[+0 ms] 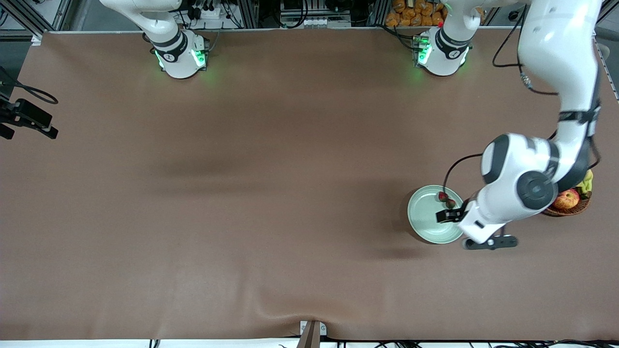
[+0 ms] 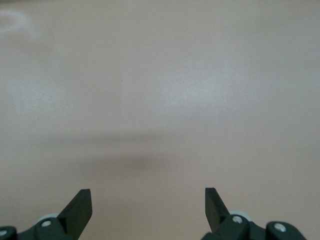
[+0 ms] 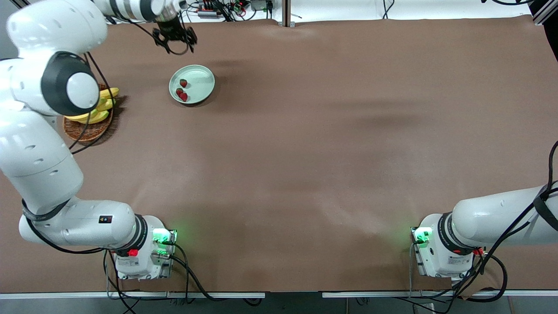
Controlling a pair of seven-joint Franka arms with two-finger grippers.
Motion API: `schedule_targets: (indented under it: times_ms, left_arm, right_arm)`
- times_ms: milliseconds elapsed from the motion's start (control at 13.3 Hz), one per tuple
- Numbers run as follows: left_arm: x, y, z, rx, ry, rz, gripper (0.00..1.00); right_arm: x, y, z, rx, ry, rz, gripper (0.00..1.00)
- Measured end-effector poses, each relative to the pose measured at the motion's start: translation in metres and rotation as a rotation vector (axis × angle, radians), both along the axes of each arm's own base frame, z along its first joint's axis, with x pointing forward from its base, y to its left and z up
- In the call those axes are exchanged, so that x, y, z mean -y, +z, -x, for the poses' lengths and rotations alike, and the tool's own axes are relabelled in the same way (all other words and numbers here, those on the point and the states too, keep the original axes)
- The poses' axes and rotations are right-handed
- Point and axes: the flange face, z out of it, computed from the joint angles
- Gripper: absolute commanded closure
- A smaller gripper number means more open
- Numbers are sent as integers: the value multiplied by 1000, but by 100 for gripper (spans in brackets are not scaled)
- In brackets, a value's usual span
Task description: Collect all strawberries into plate
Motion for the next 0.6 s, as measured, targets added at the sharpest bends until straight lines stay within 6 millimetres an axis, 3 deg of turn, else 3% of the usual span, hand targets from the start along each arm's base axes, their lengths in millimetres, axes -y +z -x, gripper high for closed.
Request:
schedule_targets:
  times_ms: [225,451,601]
  left_arm:
    - [-16,89,12,35,27,-25,0]
    - [-29,153,26,96,50,-31,0]
    - [-35,187,46,80,61,-46,0]
  right_arm:
    - [-1,0,0,0,2,0,0]
    - [-3,0,0,0,5,0,0]
    - [-4,0,-1,0,7,0,0]
